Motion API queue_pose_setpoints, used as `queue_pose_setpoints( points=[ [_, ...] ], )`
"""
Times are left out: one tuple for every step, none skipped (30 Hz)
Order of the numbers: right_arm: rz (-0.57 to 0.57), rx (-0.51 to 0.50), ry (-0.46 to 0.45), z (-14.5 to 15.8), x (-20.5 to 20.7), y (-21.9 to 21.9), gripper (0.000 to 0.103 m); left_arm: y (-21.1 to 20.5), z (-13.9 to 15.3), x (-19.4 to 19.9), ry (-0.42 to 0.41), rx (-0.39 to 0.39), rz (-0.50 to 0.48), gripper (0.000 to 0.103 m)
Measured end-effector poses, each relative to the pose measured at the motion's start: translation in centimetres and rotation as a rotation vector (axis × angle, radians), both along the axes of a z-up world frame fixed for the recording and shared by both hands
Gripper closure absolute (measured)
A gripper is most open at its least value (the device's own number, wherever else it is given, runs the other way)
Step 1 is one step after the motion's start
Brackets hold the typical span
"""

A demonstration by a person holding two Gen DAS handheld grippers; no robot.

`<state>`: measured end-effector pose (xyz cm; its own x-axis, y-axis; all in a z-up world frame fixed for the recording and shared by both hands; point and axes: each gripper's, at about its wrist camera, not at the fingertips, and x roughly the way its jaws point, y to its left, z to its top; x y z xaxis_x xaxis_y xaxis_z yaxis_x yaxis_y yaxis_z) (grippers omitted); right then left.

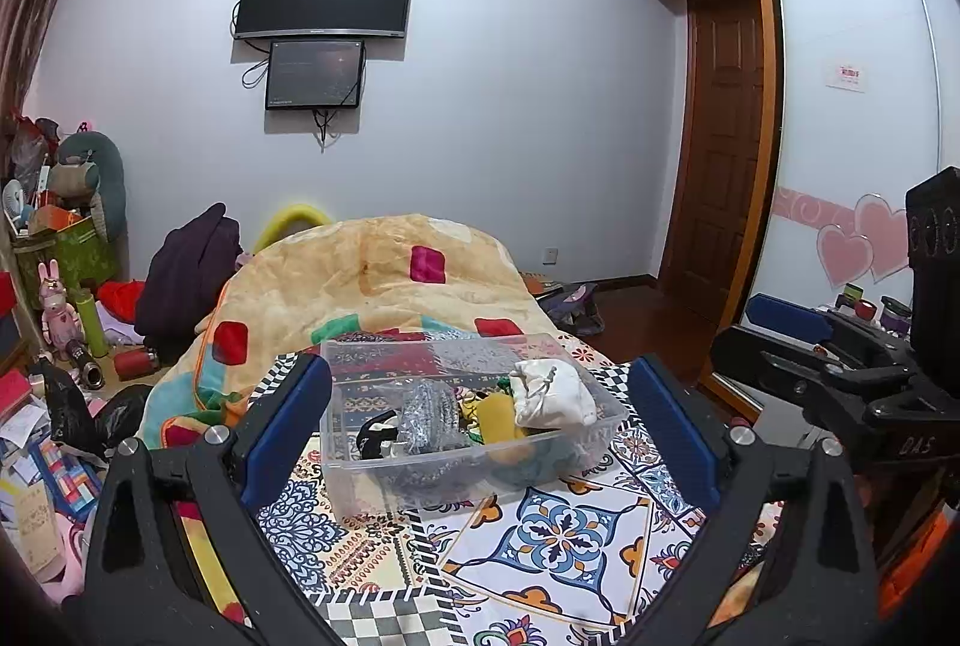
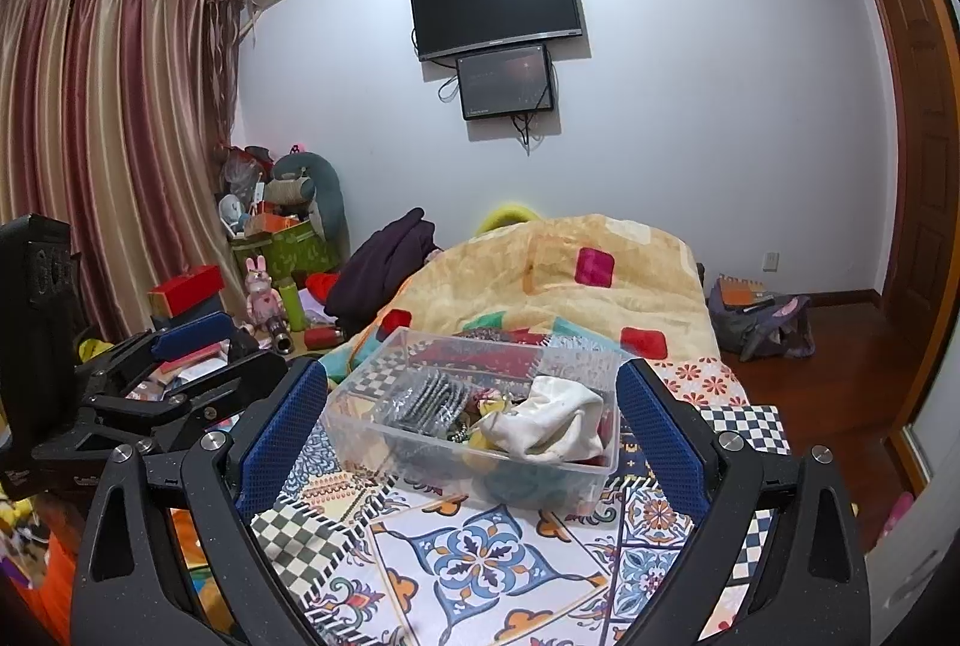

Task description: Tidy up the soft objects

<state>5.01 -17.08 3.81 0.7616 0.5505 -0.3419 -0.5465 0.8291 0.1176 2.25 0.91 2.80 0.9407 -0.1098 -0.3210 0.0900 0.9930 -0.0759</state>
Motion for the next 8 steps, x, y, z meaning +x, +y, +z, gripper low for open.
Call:
queue_pose_setpoints(
  points=[
    [0.0,0.0,0.003,-0.04,0.02,0.02,0.006,-0.05,0.0,-0.03,0.0,0.002,0.0,0.003],
    [-0.001,0.0,0.006,-0.12,0.04,0.04,0.006,-0.15,-0.02,-0.04,-0.001,0.005,0.0,0.003],
    [0.0,0.0,0.01,-0.14,0.08,0.06,0.006,-0.19,-0.02,-0.1,-0.001,0.008,-0.001,0.003],
    [0.0,0.0,0.013,-0.2,0.12,0.08,0.005,-0.27,-0.03,-0.11,0.0,0.01,-0.003,0.003],
    [0.0,0.0,0.017,-0.29,0.14,0.11,0.005,-0.28,-0.08,-0.08,0.002,0.011,-0.007,0.003],
    [-0.001,0.0,0.018,-0.35,0.17,0.13,0.004,-0.3,-0.11,-0.04,0.004,0.011,-0.01,0.003],
    [-0.001,-0.001,0.02,-0.39,0.18,0.15,0.004,-0.33,-0.14,-0.01,0.006,0.01,-0.01,0.003],
    [-0.002,-0.002,0.022,-0.45,0.18,0.16,0.004,-0.33,-0.16,0.02,0.008,0.009,-0.01,0.003]
  ],
)
